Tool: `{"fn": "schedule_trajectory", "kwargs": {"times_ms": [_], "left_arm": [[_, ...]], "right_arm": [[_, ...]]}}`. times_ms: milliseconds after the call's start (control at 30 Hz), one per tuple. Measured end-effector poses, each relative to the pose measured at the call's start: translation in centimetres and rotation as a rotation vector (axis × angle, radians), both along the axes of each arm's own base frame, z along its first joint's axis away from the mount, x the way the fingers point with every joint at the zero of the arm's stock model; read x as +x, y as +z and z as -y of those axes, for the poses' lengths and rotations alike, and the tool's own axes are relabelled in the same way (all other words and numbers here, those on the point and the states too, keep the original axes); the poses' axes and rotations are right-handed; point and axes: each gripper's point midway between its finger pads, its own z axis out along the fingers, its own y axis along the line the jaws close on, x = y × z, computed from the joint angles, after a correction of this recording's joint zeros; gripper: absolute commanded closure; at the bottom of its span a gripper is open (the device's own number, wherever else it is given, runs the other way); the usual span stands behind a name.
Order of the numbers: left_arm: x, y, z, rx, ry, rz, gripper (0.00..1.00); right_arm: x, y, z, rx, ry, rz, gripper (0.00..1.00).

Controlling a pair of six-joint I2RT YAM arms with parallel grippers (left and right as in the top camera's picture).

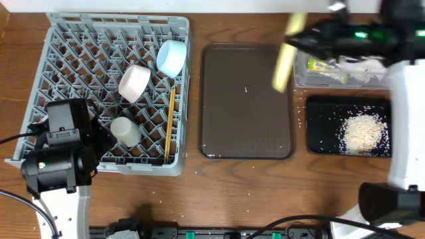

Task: Sort waste into correct bins and load items into the dishwasher
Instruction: 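Carry the yellow plate left and set it upright in the rack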

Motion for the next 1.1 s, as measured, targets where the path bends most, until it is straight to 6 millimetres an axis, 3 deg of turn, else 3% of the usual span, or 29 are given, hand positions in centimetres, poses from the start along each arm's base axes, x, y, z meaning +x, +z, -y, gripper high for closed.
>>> {"fn": "schedule_trajectory", "kwargs": {"times_ms": [200, 400, 567, 867, 1100], "left_arm": [[0.0, 0.0, 0.0, 0.000, 0.000, 0.000, 0.02], [0.0, 0.0, 0.0, 0.000, 0.000, 0.000, 0.02], [0.0, 0.0, 0.0, 0.000, 0.000, 0.000, 0.02], [0.0, 0.0, 0.0, 0.000, 0.000, 0.000, 0.02], [0.0, 0.0, 0.0, 0.000, 0.000, 0.000, 0.02]], "right_arm": [[-0.4, 1.8, -8.7, 0.001, 0.034, 0.089, 0.99], [-1.3, 2.6, -14.1, 0.026, 0.038, 0.115, 0.98], [-2.0, -0.5, -19.0, 0.000, 0.085, 0.066, 0.99], [-3.3, -8.7, -27.4, -0.046, 0.190, -0.044, 0.98], [-3.2, -12.0, -29.0, -0.064, 0.172, -0.142, 0.98]]}}
